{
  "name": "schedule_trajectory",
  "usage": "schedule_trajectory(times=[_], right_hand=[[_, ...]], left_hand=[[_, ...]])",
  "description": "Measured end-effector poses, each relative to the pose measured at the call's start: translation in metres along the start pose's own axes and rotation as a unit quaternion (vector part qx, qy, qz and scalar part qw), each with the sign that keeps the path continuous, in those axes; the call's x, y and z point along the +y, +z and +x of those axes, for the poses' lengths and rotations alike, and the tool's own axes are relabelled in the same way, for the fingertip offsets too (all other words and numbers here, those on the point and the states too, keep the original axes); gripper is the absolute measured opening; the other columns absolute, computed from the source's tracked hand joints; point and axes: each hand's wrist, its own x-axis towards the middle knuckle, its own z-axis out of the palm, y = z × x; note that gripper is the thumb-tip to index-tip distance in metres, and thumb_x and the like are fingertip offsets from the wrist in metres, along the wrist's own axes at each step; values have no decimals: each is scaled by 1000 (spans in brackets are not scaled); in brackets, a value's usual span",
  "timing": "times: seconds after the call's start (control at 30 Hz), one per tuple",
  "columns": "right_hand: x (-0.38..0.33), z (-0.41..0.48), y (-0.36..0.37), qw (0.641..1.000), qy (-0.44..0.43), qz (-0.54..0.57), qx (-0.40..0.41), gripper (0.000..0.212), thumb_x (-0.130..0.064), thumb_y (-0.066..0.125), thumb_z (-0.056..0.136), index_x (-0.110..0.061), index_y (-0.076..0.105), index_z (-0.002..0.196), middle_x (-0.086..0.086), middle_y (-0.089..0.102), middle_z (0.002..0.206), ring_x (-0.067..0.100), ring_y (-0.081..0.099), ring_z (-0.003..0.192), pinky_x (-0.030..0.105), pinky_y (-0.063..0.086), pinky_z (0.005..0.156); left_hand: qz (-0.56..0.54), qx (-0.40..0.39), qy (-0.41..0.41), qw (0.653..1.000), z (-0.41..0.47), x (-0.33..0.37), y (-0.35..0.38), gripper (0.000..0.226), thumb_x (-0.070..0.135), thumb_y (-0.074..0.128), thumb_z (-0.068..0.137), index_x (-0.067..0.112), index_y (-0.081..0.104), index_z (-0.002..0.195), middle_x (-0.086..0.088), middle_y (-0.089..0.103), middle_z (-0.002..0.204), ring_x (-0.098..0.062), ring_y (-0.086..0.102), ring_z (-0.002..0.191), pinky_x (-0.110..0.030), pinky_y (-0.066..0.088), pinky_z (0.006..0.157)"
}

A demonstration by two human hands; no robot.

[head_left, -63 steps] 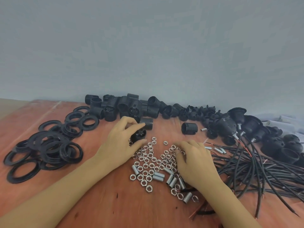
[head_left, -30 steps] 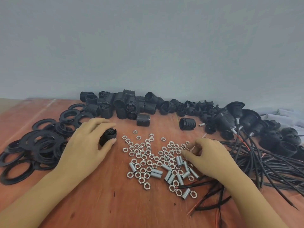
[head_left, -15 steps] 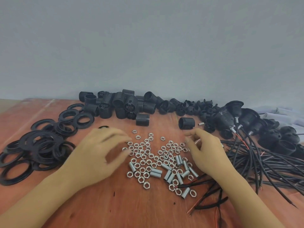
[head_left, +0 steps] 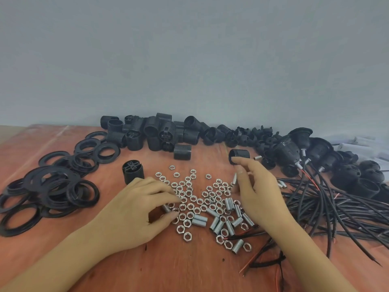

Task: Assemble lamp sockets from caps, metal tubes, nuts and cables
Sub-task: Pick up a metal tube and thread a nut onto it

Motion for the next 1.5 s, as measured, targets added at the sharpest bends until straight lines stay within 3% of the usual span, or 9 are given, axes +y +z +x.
schedule_trajectory(times=[0.2, 0.33, 0.6, 0.87, 1.0, 1.1, 1.23, 1.37, 1.5], right_hand=[[-17, -9, 17, 985, 87, 139, -58, 26, -19, 40, 104, -34, 61, 103, 1, 67, 66, 0, 62, 55, 10, 44, 50], [-18, -12, 24, 982, 88, 156, -62, 27, -20, 44, 103, -34, 66, 96, -3, 65, 69, -3, 57, 54, 12, 46, 54], [-23, -15, 30, 970, 99, 214, -59, 18, -25, 56, 97, -19, 72, 91, -10, 65, 59, 1, 55, 52, 13, 46, 53], [-28, -19, 33, 972, 83, 214, -49, 22, -29, 57, 96, -15, 71, 86, -2, 59, 60, 12, 50, 55, 26, 45, 54], [-29, -20, 34, 974, 61, 213, -35, 21, -33, 60, 93, -18, 72, 85, -8, 53, 58, 8, 46, 55, 21, 41, 53], [-31, -22, 34, 974, 38, 224, -16, 28, -42, 61, 85, -17, 72, 82, -15, 53, 55, 0, 43, 51, 13, 38, 53], [-35, -24, 30, 947, 54, 310, -60, 31, -38, 65, 79, -8, 70, 83, -11, 61, 57, 0, 49, 46, 12, 40, 47], [-35, -26, 29, 935, 53, 327, -123, 25, -34, 70, 76, -14, 76, 90, 4, 74, 78, 5, 62, 59, 18, 48, 50], [-35, -27, 31, 934, 36, 331, -127, 21, -30, 75, 74, -18, 79, 91, 6, 77, 84, 12, 71, 71, 17, 52, 58]], left_hand=[[1, 38, -87, 995, 6, 13, 7, 22, 48, 64, 79, 32, 79, 87, 21, 66, 101, -8, 58, 94, -35, 49, 78], [-20, 30, -154, 987, 9, 20, 10, 8, 42, 74, 79, 35, 75, 83, 27, 62, 96, -2, 53, 94, -28, 41, 84], [25, 3, -248, 968, 22, 29, 11, 20, 55, 66, 77, 41, 56, 66, 26, 53, 85, -3, 43, 86, -27, 27, 78], [0, 47, -201, 979, 20, 32, 16, 15, 40, 71, 80, 36, 63, 68, 22, 60, 73, -1, 52, 81, -30, 32, 80], [-10, 81, -160, 984, 20, 31, 19, 13, 33, 75, 80, 32, 64, 72, 19, 64, 74, -3, 55, 79, -29, 32, 80], [-122, 136, -168, 969, 20, 33, 17, 16, 23, 80, 77, 29, 67, 71, 18, 69, 75, -2, 62, 76, -23, 40, 79], [-307, 201, -184, 912, 17, 34, 14, 18, 9, 79, 78, 24, 70, 73, 12, 71, 74, -1, 64, 64, -8, 46, 60], [-442, 194, -196, 854, 16, 29, 9, 24, 25, 71, 76, 21, 74, 99, 4, 76, 92, -6, 70, 86, -12, 51, 72], [-479, 172, -170, 844, 15, 27, 7, 21, 23, 70, 77, 23, 78, 95, 2, 76, 94, -9, 71, 90, -14, 52, 76]])
